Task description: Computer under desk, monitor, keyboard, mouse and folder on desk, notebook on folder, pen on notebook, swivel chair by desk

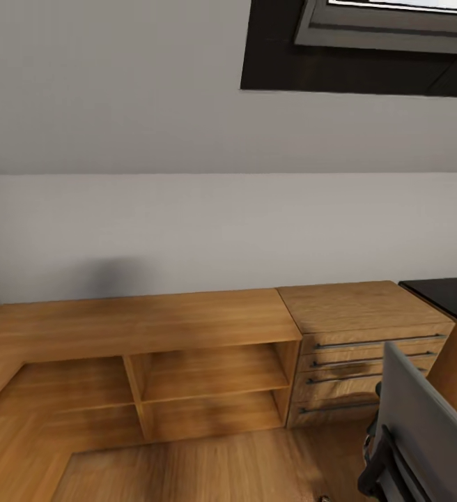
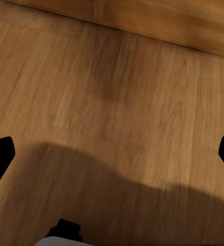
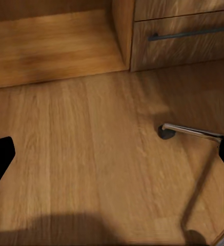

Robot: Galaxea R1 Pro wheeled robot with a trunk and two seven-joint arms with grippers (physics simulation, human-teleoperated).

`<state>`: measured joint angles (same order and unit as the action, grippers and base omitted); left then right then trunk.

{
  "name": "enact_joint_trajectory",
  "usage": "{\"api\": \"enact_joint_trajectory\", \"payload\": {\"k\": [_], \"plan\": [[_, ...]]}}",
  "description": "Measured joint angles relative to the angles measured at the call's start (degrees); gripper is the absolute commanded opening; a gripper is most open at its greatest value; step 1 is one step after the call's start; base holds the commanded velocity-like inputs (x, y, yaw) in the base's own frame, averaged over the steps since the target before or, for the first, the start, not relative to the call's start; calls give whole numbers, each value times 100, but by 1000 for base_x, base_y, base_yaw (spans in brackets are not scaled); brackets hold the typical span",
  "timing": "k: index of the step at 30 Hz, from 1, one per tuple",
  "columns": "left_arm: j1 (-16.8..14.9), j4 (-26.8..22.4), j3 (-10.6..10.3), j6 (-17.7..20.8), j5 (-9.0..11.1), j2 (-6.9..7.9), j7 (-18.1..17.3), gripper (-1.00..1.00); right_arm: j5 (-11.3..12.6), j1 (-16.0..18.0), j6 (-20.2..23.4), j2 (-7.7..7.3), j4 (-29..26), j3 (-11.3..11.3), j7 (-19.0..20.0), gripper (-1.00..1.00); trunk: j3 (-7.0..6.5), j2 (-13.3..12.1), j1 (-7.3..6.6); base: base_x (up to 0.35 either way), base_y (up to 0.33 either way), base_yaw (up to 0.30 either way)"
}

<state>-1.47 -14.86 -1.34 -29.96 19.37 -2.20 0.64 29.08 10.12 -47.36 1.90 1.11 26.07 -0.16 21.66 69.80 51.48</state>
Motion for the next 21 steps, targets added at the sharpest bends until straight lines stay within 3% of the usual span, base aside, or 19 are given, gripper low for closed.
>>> {"api": "enact_joint_trajectory", "payload": {"k": [7,21], "plan": [[0,-1,0,-1,1,0,0,100,-1,0,1,0,0,2,0,100,0,0,0,0,127,-260],[0,-1,0,-2,2,0,0,100,-1,0,2,0,0,-1,0,100,0,0,0,0,280,-260]]}}
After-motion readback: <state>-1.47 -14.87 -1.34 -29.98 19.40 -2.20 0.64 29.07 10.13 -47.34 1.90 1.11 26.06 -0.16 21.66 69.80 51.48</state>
